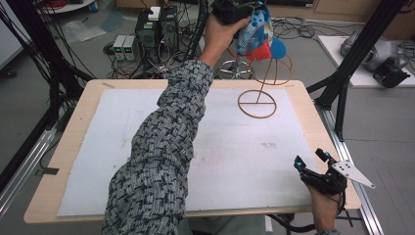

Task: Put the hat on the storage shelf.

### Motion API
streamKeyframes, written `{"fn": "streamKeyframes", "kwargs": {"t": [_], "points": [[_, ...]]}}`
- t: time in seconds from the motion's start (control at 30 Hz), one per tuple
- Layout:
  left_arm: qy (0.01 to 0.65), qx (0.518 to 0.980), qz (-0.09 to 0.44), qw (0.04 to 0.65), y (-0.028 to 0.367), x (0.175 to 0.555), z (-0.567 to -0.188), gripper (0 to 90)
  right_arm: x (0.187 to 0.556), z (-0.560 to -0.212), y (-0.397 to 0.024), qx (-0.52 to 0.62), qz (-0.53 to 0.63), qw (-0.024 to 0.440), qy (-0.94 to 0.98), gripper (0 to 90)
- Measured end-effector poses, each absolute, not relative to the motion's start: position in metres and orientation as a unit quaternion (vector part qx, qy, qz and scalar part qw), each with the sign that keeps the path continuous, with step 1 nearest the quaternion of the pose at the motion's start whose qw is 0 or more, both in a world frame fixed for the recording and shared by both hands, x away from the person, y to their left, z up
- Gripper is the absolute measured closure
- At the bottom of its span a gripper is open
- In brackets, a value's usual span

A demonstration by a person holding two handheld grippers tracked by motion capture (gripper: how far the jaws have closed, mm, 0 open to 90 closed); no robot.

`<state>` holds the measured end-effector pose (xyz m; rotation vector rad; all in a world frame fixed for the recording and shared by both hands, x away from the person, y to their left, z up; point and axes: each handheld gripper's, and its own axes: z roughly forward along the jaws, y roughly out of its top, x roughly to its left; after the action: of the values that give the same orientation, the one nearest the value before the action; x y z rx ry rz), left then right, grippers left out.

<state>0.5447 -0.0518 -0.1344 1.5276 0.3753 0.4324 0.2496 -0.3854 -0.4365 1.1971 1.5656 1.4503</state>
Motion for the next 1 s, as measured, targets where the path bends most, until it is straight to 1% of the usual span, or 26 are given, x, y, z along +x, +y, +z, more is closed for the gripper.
{"fn": "streamKeyframes", "kwargs": {"t": [0.53,0.73,1.0], "points": [[0.186,0.707,0.18,0.658,-0.073,0.561,-0.159,88.4,0.251,-0.437,-0.384,0.455,0.557,0.337,0.608,12.2],[0.193,0.736,0.181,0.623,-0.082,0.566,-0.17,88.5,0.251,-0.437,-0.384,0.454,0.558,0.336,0.608,12.2],[0.185,0.75,0.184,0.607,-0.09,0.571,-0.18,88.5,0.251,-0.436,-0.381,0.452,0.558,0.331,0.612,12.2]]}}
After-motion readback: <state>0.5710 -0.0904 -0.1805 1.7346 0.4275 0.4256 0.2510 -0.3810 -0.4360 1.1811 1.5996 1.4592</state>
